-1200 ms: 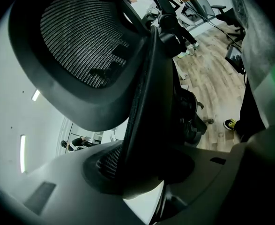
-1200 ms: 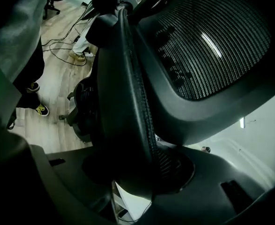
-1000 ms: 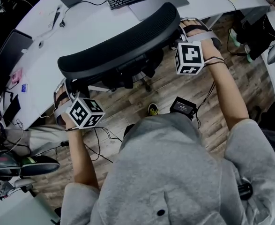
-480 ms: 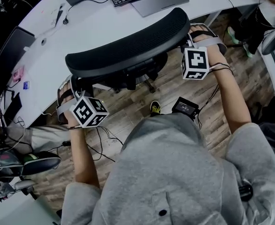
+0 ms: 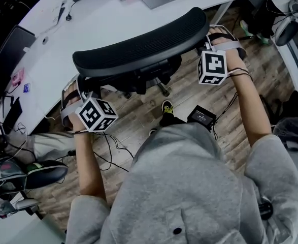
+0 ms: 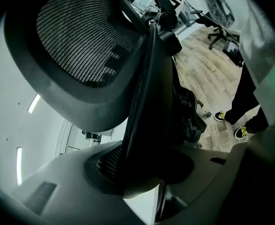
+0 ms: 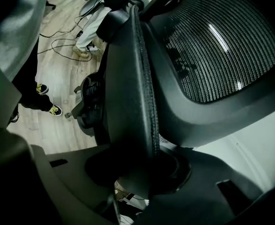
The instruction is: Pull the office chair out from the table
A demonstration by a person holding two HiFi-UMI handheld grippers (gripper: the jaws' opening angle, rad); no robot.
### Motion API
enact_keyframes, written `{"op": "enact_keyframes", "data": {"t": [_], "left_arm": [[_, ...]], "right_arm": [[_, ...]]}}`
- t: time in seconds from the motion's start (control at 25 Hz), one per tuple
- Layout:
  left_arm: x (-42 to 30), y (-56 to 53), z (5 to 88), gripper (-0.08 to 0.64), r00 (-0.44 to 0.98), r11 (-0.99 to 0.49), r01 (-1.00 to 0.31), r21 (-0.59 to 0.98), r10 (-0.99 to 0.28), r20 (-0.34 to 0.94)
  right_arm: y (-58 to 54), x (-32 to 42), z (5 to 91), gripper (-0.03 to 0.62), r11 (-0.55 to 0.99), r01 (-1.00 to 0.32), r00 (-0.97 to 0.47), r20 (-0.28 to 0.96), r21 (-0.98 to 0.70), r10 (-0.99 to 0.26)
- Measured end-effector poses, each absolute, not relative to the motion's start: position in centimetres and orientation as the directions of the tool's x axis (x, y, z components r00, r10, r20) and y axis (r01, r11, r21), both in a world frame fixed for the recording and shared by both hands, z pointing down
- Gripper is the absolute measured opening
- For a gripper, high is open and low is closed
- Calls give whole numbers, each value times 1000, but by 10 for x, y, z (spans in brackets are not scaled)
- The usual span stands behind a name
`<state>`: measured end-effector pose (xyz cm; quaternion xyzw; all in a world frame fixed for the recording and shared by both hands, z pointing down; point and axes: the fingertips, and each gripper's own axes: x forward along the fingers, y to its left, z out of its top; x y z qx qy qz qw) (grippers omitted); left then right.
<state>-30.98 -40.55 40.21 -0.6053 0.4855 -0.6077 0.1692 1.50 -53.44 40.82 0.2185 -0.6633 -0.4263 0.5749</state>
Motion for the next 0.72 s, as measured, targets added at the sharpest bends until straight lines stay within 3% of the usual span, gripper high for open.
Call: {"op": "enact_keyframes", "data": {"t": [0.72], "left_arm": [[-323, -390, 407, 186, -184, -502, -350, -791, -791, 583]], "right_arm": [[-501, 11, 413, 158, 582, 188, -165, 609, 791, -776]]}}
